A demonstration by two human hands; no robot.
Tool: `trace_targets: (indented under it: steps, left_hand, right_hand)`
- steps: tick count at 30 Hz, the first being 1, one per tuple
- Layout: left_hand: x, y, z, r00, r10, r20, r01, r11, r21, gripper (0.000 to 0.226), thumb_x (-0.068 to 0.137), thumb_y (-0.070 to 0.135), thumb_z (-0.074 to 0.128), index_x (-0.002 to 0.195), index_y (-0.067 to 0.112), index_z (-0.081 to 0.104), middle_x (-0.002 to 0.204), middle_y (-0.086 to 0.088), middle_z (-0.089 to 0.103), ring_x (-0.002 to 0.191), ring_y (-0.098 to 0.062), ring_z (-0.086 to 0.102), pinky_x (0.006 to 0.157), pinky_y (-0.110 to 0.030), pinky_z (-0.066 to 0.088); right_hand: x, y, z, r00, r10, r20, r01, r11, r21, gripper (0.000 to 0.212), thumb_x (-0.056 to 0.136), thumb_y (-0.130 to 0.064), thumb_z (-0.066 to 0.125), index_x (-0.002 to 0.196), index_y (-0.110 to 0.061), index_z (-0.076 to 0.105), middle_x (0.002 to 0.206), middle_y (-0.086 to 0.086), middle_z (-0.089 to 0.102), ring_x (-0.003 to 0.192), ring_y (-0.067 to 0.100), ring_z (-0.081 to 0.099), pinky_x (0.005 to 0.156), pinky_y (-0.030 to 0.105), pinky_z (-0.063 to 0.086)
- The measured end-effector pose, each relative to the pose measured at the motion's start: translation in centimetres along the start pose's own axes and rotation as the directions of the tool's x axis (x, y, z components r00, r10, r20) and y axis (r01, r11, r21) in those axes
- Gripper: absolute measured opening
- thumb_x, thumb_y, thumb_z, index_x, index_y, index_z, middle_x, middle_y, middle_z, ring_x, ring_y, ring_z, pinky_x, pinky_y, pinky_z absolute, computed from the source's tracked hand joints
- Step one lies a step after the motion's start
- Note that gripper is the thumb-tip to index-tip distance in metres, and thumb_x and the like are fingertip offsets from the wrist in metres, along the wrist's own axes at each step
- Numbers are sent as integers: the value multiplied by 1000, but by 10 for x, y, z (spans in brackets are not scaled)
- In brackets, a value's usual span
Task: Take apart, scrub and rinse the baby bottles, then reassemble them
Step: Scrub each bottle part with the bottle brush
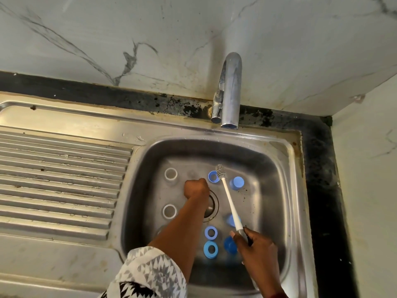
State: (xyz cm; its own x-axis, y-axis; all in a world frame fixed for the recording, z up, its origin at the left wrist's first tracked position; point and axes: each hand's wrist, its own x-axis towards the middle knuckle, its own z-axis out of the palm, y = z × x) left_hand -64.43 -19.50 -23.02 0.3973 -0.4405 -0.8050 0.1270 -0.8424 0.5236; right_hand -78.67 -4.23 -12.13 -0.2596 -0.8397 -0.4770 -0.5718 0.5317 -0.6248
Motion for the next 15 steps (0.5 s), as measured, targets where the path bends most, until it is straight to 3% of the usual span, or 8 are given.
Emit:
trace_targets:
  steps: [1, 3, 5, 8, 12, 15]
  left_hand:
    - [0, 0, 3, 1000, 6, 7, -7, 997, 77, 18, 89, 15, 55, 73, 16, 47, 105, -19, 67, 99, -35, 67, 85, -40, 56]
    - [-8, -5, 9, 989, 145, -24, -134, 958, 252, 11, 91, 18, 61, 89, 12, 53, 102, -13, 64, 103, -32, 65, 84, -37, 53]
    - [-7, -8, 16, 968, 249, 15, -237, 902, 360, 29, 87, 23, 71, 107, 10, 54, 105, -10, 64, 96, -27, 65, 84, -35, 56]
    - [-6, -10, 24, 925, 366, 105, -368, 789, 492, 47, 83, 31, 76, 117, 13, 50, 109, -10, 63, 92, -25, 64, 81, -37, 58]
    - [-8, -10, 23, 866, 463, 189, -475, 646, 597, 58, 86, 38, 74, 131, 18, 45, 113, -11, 59, 98, -29, 63, 84, -38, 56]
    - [-5, -11, 23, 836, 495, 238, -520, 575, 632, 52, 90, 39, 69, 133, 21, 45, 115, -10, 60, 99, -27, 63, 83, -35, 53]
  right_hand:
    - [0, -1, -1, 1000, -2, 2, 2, 1000, -2, 20, 87, -38, 71, 80, -20, 74, 54, -7, 59, 56, 12, 59, 60, 28, 56]
    - [0, -2, -1, 1000, 3, 11, -3, 1000, -3, 18, 87, -38, 70, 81, -21, 73, 55, -7, 60, 56, 12, 61, 60, 26, 56]
    - [0, -2, -1, 1000, 13, 14, -13, 1000, -2, 18, 87, -38, 71, 83, -21, 74, 56, -8, 61, 57, 11, 61, 59, 22, 54]
    - [2, -2, -3, 1000, 18, 8, -18, 1000, -2, 15, 86, -38, 71, 80, -25, 71, 55, -9, 60, 57, 10, 61, 58, 18, 52]
    - [2, -4, -6, 999, 52, -2, -52, 998, 26, 17, 85, -38, 73, 72, -37, 62, 54, -12, 60, 57, 9, 61, 60, 20, 54]
    - [4, -5, -8, 998, 67, 10, -67, 998, 19, 17, 86, -41, 70, 73, -36, 60, 57, -12, 60, 59, 8, 61, 61, 19, 54]
